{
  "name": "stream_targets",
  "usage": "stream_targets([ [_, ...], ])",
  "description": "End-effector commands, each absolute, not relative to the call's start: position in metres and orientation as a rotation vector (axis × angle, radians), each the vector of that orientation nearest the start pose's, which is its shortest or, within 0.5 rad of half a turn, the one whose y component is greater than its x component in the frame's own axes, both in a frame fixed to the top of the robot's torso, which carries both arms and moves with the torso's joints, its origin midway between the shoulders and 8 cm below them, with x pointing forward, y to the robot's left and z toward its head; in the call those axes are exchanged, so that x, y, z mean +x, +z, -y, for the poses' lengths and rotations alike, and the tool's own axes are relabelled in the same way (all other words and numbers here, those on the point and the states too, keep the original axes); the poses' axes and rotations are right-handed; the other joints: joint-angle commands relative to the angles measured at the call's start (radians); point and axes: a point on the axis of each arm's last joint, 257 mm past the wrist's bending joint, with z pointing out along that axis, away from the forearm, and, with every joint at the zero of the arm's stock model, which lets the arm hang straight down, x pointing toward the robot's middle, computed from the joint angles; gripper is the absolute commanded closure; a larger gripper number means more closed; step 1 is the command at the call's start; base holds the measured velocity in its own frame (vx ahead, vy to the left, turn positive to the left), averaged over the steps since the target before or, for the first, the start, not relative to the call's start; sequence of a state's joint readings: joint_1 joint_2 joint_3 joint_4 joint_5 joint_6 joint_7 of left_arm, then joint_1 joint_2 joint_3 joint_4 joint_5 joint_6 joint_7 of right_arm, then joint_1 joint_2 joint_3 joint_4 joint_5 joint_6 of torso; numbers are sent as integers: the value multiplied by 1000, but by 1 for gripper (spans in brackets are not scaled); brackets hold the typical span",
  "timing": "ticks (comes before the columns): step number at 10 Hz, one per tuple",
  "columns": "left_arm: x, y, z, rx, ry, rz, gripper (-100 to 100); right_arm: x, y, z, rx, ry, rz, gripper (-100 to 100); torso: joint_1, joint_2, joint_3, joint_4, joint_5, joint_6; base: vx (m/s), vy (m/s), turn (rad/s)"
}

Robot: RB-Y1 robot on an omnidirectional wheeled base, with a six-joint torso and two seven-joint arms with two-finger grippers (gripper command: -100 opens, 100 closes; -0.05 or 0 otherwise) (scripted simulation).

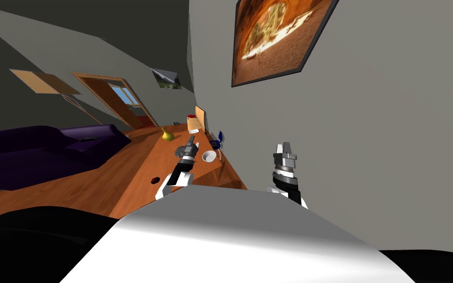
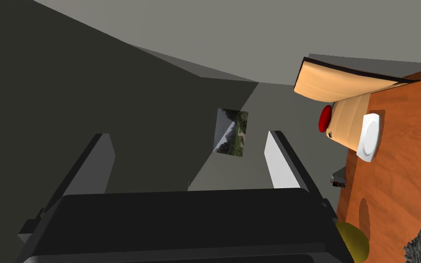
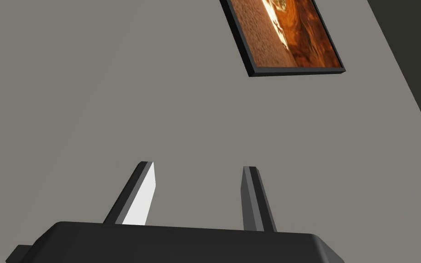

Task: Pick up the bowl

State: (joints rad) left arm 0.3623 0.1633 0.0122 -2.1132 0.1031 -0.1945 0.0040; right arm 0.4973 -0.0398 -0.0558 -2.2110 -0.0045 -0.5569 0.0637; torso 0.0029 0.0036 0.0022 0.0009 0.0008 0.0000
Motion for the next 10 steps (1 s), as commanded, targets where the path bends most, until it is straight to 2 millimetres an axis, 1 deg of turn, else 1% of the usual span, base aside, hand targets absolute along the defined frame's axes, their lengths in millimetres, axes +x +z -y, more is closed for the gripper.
stream_targets([
  [1,439,-82,-285,-913,-1262,-975,-100,345,7,297,607,1190,-659,0,0,0,0,0,0,0,-68,36,-26],
  [2,440,-84,-286,-920,-1259,-981,-100,345,7,297,607,1190,-659,0,0,0,0,0,0,0,-52,31,-16],
  [4,456,-110,-286,-974,-1232,-1048,-100,345,7,297,607,1190,-659,0,0,0,0,0,0,0,-75,53,-35],
  [5,457,-114,-286,-987,-1225,-1060,-100,345,7,297,607,1190,-659,0,1,2,1,0,0,0,-75,60,-21],
  [7,471,-140,-287,-1044,-1195,-1125,-100,345,7,297,607,1190,-659,0,1,1,0,0,0,0,-78,63,-38],
  [8,472,-145,-288,-1060,-1186,-1140,-100,345,7,297,607,1190,-659,0,2,1,1,0,0,0,-58,50,-19],
  [9,478,-159,-288,-1090,-1169,-1172,-100,345,7,297,607,1190,-659,0,1,0,0,0,0,0,-49,42,-20],
  [10,479,-161,-288,-1099,-1164,-1180,-100,345,7,297,607,1190,-659,0,0,0,0,0,0,0,-44,29,-15],
])
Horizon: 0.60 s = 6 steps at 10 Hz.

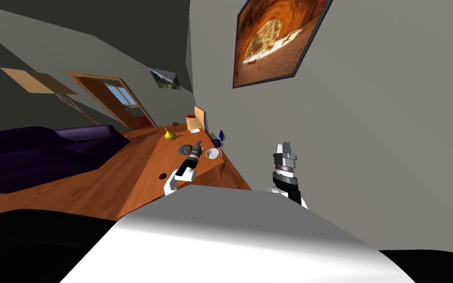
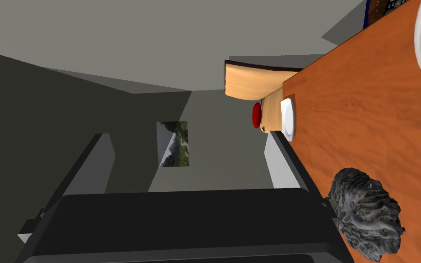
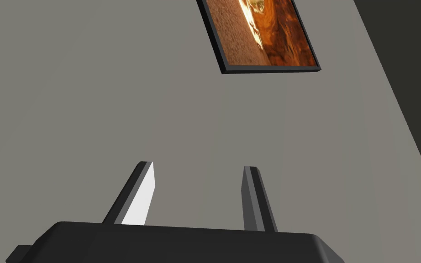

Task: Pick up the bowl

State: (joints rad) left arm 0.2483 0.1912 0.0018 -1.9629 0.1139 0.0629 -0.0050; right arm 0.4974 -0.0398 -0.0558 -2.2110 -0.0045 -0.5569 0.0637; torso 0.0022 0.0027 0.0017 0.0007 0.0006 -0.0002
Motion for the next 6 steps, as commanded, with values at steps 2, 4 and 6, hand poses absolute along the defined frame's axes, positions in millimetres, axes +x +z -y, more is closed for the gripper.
stream_targets([
  [2,484,-178,-289,-1137,-1140,-1220,-100,345,7,297,607,1190,-659,0,0,0,0,0,0,0,-40,21,-19],
  [4,489,-194,-291,-1177,-1114,-1259,-100,345,7,297,607,1190,-659,0,0,-1,0,0,0,0,-39,28,-18],
  [6,493,-211,-292,-1217,-1087,-1299,-100,345,7,297,607,1190,-659,0,-1,-1,-1,0,0,0,-29,20,-13],
])
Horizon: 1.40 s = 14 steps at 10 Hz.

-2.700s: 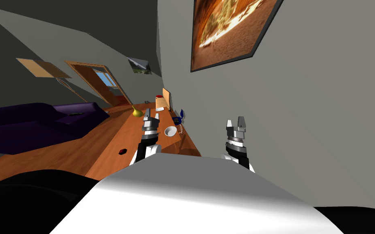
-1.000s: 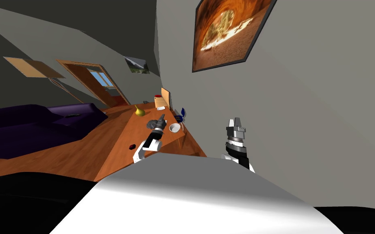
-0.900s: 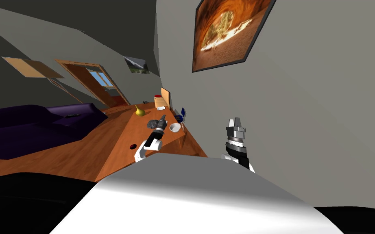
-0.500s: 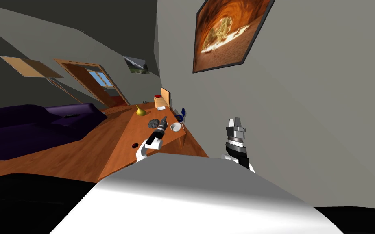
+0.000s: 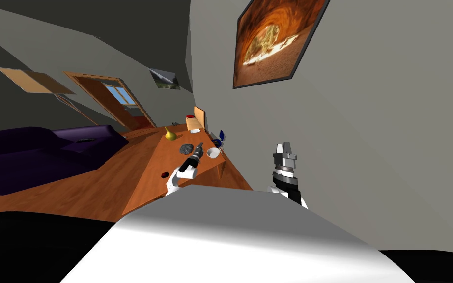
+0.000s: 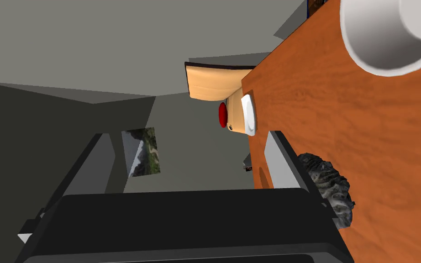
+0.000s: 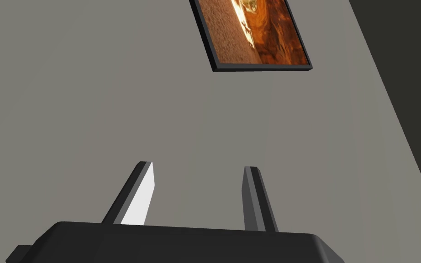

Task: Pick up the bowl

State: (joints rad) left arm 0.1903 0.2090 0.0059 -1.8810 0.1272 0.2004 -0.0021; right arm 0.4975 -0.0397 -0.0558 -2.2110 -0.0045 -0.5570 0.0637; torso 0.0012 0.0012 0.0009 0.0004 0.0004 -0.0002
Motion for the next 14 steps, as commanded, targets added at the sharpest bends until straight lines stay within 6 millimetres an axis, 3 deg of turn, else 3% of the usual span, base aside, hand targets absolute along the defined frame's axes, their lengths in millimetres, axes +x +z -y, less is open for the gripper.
stream_targets([
  [1,497,-225,-294,-1250,-1064,-1330,-100,345,7,297,607,1190,-659,0,0,0,0,0,0,0,-18,13,-13],
  [14,494,-322,-313,-1506,-846,-1551,-100,345,7,297,607,1190,-659,0,-4,-4,-2,-1,-1,0,14,-13,-1],
])
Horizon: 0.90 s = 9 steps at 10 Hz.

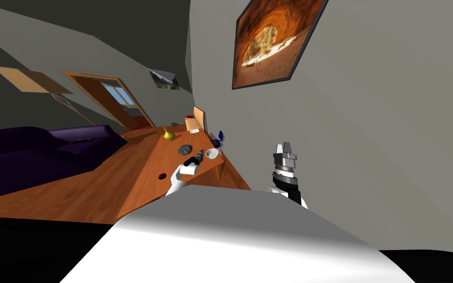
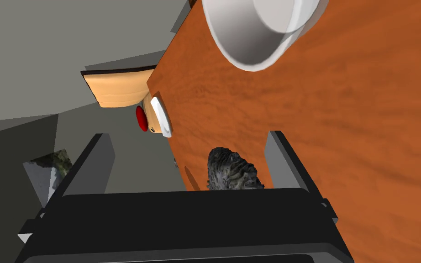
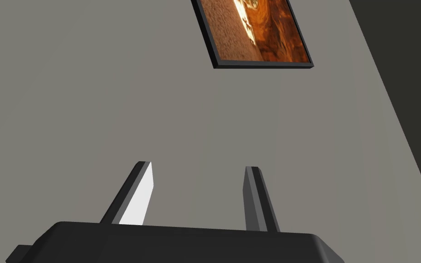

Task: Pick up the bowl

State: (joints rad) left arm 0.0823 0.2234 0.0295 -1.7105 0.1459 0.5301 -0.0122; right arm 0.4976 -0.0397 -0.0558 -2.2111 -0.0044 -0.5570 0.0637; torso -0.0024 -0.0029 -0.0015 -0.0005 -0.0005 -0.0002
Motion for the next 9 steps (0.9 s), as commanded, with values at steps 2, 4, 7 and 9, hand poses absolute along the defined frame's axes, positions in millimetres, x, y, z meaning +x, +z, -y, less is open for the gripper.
stream_targets([
  [2,490,-336,-318,-1547,-806,-1583,-100,345,7,297,607,1190,-659,0,-1,-1,-1,0,0,0,53,-50,10],
  [4,485,-350,-322,-1589,-765,-1613,-100,345,7,297,607,1190,-659,0,0,-2,-1,0,0,0,57,-35,10],
  [7,474,-375,-330,-1667,-689,-1665,-100,345,7,297,607,1190,-659,0,-1,-1,-1,0,0,0,57,-56,14],
  [9,468,-386,-334,-1708,-650,-1690,-100,345,7,297,607,1190,-659,0,-1,-2,-1,0,0,0,72,-67,14],
])
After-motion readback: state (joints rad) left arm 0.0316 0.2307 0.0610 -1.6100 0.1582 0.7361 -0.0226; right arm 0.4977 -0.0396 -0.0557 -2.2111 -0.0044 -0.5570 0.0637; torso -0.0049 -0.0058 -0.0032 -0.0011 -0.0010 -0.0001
